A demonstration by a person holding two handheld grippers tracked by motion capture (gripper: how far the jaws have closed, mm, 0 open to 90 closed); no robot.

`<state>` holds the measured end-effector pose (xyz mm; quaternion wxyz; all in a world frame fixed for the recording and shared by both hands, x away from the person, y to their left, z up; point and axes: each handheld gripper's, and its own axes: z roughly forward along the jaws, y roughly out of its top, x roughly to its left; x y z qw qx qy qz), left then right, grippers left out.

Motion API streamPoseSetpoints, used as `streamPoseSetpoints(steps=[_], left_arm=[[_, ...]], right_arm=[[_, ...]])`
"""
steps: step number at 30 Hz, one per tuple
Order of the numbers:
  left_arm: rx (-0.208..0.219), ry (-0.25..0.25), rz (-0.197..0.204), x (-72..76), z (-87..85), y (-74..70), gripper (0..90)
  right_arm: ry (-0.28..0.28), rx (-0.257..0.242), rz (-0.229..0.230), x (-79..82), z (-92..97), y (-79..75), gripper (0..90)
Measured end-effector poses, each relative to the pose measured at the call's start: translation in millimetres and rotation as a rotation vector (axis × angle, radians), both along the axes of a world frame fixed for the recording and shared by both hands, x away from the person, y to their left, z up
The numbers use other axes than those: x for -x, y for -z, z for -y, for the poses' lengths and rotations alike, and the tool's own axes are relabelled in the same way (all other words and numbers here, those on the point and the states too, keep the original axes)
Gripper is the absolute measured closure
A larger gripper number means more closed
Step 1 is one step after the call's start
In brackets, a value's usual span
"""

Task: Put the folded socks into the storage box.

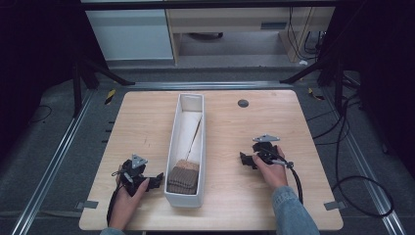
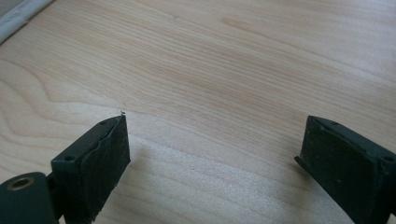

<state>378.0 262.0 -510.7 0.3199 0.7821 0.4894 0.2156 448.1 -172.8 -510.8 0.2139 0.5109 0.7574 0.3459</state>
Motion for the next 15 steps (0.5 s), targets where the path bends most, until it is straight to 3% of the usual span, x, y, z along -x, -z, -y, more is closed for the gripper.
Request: streamPoseSetpoints(steps=[7, 15], left_arm=[[0.000, 0.002, -0.001, -0.1, -0.1, 0.0, 0.0], [0.000, 0.000, 0.000, 0.0, 0.0, 0.0, 0.0]], right_arm=[[0.007, 0.033, 0.012, -2.8, -0.2, 2.3, 8.7], [-0.010, 0.037, 0.009, -1.7, 1.8, 2.5, 7.5]])
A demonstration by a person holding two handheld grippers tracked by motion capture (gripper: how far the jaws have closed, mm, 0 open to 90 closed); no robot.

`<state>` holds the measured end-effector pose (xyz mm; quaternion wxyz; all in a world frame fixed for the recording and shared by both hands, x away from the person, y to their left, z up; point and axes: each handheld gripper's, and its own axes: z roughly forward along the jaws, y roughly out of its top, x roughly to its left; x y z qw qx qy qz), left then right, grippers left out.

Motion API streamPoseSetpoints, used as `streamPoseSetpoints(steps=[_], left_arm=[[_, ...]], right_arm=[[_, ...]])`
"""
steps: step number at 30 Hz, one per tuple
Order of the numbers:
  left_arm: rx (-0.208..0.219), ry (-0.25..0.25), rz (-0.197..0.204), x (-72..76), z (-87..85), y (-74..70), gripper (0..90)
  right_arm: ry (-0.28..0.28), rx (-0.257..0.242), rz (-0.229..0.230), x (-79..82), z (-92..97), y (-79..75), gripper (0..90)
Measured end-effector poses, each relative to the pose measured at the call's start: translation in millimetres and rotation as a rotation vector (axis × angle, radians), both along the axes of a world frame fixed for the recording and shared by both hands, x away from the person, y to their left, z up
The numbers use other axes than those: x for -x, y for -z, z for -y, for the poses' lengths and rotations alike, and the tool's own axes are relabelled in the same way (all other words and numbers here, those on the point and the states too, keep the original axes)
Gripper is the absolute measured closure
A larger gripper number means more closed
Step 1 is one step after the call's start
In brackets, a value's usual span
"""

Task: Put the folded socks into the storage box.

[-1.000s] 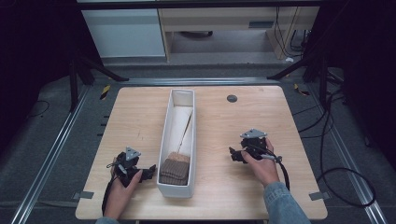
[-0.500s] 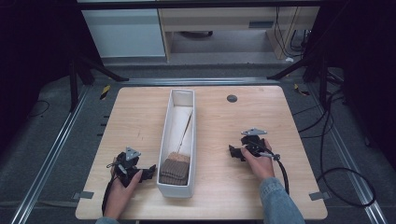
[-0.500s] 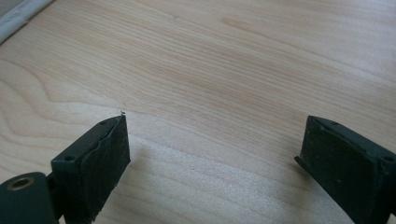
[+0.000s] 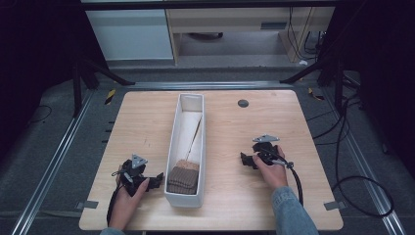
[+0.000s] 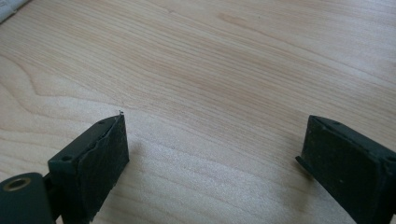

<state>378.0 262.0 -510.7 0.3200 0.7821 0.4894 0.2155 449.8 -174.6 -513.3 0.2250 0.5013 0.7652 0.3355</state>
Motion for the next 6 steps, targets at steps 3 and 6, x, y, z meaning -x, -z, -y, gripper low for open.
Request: streamPoseSetpoints(steps=[3, 6], left_arm=[[0.000, -0.001, 0.000, 0.1, 0.1, 0.0, 0.0], [0.000, -0.001, 0.000, 0.1, 0.1, 0.0, 0.0]], right_arm=[[-0.005, 0.000, -0.003, 1.9, 2.4, 0.2, 6.5], [0.012, 0.003, -0.012, 3.1, 4.1, 0.5, 2.8]])
